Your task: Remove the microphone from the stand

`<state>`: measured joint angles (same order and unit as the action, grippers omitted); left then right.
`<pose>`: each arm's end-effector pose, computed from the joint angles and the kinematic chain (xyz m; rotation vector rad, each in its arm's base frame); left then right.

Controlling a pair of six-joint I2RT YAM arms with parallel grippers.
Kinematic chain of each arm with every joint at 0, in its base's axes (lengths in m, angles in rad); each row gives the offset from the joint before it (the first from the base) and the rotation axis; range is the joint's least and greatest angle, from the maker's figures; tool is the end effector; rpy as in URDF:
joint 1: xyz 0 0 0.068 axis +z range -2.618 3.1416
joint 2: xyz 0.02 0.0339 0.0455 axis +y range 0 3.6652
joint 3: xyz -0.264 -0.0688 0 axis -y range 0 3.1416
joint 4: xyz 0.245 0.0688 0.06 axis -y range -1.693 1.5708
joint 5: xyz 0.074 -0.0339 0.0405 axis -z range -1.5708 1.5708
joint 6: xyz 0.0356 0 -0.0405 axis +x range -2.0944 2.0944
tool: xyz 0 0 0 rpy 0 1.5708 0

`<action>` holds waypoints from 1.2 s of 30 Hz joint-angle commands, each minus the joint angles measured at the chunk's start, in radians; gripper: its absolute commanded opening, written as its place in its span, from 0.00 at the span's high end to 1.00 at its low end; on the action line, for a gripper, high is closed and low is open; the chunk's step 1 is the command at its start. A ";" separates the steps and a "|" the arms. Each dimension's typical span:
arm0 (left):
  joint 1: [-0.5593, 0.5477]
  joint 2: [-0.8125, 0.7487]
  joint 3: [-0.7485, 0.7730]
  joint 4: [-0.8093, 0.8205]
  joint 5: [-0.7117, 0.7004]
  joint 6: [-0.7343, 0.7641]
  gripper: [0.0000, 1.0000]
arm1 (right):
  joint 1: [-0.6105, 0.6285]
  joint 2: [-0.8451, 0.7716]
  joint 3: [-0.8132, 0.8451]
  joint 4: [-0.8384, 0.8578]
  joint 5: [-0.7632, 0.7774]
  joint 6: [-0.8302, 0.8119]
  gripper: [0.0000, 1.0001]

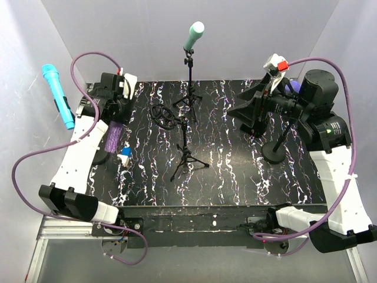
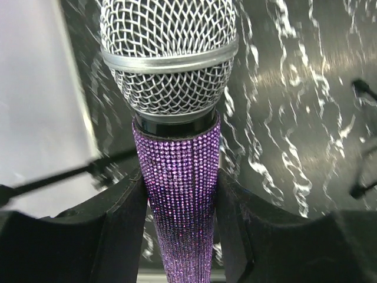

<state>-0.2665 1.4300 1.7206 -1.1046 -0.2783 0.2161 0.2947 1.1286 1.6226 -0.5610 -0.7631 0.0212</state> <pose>0.2677 -0.0629 0.4239 0.4368 2.3252 0.3071 0.1783 0.0798 0.5144 -0.8039 1.4867 0.8597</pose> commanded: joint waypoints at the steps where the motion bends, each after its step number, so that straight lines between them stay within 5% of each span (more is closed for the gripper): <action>1: 0.053 -0.088 -0.099 -0.043 0.143 -0.196 1.00 | 0.006 -0.006 -0.018 0.000 -0.024 -0.018 0.18; 11: 0.059 -0.051 -0.456 0.081 0.390 -0.320 1.00 | 0.014 0.003 -0.021 -0.053 -0.030 -0.082 0.18; 23: 0.059 0.041 -0.728 0.379 0.343 -0.296 1.00 | 0.047 0.020 -0.032 -0.145 -0.036 -0.165 0.20; 36: 0.065 0.151 -0.696 0.371 0.249 -0.336 0.84 | 0.119 0.109 -0.003 -0.137 -0.001 -0.227 0.21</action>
<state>-0.2073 1.5730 0.9905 -0.7334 0.0326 -0.0948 0.3893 1.2224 1.5913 -0.7170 -0.7765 -0.1802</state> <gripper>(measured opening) 0.432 0.795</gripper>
